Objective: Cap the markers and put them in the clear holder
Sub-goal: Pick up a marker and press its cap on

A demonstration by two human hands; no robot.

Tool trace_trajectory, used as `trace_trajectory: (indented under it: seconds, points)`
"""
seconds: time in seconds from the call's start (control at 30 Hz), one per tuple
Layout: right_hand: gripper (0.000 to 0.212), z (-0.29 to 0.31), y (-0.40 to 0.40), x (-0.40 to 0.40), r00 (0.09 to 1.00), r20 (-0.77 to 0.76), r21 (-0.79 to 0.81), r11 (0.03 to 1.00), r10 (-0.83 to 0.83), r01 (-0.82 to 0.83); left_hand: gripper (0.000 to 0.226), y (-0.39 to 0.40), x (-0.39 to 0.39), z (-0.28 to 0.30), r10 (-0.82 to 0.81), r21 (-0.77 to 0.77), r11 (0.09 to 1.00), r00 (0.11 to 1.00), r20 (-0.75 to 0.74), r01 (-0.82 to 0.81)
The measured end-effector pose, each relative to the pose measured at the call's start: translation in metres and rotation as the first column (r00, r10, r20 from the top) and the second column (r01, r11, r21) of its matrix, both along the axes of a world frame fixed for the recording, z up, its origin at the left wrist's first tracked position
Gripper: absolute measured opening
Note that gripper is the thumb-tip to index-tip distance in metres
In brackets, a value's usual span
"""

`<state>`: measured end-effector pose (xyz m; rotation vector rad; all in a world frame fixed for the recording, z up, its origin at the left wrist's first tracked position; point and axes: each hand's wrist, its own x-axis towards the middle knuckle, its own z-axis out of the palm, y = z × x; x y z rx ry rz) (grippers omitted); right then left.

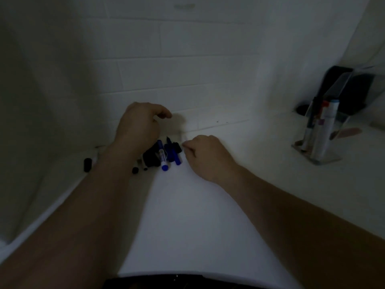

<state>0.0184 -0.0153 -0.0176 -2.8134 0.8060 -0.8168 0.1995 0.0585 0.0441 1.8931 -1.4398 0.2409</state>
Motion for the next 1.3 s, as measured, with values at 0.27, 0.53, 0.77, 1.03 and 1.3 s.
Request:
trace_trajectory:
  seconds: [0.27, 0.53, 0.77, 1.03, 1.3]
  points:
    - [0.043, 0.015, 0.002, -0.01, 0.949, -0.1, 0.125, 0.943, -0.299, 0.31, 0.058, -0.004, -0.007, -0.007, -0.026, 0.081, 0.996, 0.998, -0.061, 0.031]
    - [0.049, 0.036, -0.018, -0.089, 0.958, 0.009, 0.271, 0.923, -0.286, 0.273, 0.047, -0.008, -0.021, -0.011, -0.089, 0.16, 0.982, 0.992, -0.084, 0.102]
    - [0.028, 0.014, -0.027, -0.129, 0.93, 0.154, 0.373, 0.891, -0.335, 0.259, 0.052, -0.012, -0.036, -0.019, -0.088, 0.448, 0.894, 0.978, 0.191, -0.007]
    - [0.024, 0.008, -0.031, -0.132, 0.939, 0.174, 0.395, 0.895, -0.296, 0.209, 0.037, -0.013, -0.039, -0.021, -0.077, 0.494, 0.868, 0.969, 0.236, -0.052]
    - [0.019, 0.007, -0.034, -0.13, 0.931, 0.206, 0.389, 0.898, -0.301, 0.204, 0.029, -0.014, -0.053, -0.013, -0.107, 0.101, 0.99, 0.986, 0.127, 0.094]
